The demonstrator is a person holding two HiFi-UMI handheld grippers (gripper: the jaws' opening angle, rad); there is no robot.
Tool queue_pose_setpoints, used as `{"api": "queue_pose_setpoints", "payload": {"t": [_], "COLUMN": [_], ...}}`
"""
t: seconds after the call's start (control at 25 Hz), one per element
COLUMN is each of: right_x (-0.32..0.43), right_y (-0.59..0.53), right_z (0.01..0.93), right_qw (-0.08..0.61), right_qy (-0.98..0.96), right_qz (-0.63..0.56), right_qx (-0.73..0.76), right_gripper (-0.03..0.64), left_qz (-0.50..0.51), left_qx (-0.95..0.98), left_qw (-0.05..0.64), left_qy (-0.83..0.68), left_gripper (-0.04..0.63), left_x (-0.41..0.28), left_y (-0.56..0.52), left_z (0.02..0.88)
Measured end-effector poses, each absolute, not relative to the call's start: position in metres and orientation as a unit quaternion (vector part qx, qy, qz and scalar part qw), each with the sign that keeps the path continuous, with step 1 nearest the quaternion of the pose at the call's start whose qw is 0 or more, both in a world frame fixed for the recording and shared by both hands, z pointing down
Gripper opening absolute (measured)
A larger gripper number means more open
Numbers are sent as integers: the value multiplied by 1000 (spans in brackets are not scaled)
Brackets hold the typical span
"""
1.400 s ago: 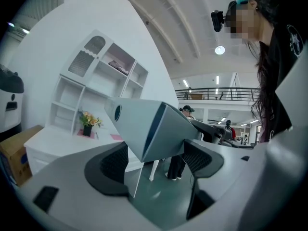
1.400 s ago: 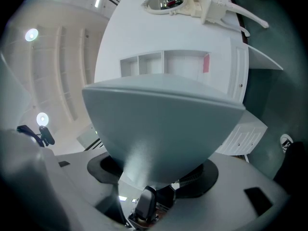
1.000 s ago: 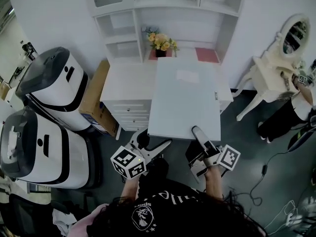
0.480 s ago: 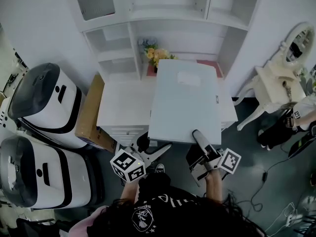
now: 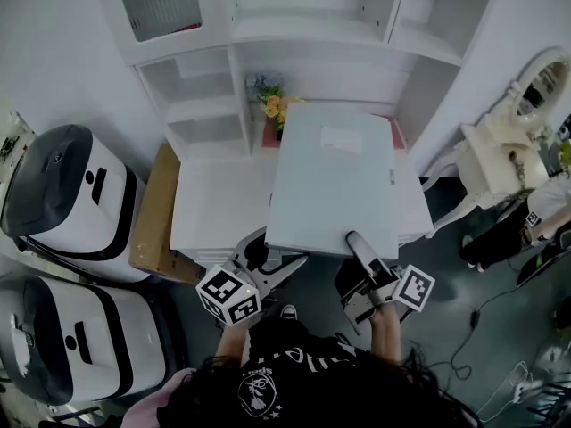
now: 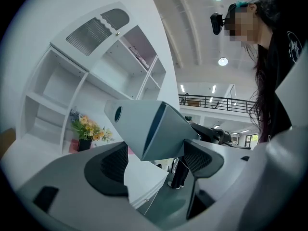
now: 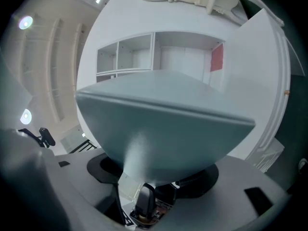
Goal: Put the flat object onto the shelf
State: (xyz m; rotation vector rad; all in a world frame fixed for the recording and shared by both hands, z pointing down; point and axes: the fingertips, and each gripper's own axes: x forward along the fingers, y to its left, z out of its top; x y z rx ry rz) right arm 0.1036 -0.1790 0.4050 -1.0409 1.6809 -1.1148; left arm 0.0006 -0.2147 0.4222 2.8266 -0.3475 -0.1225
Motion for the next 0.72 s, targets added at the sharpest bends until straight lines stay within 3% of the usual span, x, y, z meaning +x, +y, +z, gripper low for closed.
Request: {"api": "queue_pose_setpoints", "payload": {"t": [0.72], "right_x": [121], "right_y": [-224], "right_z": [366], "right_qw": [394], "right_qy": [714], "right_qz": [-422], "right_qx": [-396], "right_gripper": [313], "left_qz": [-99], "left_qx": [977], "left_qw": [153], "left_qy": [-111], "left_gripper": [373], "left_x": [13], "left_y": [-254], "left_z": [386]}}
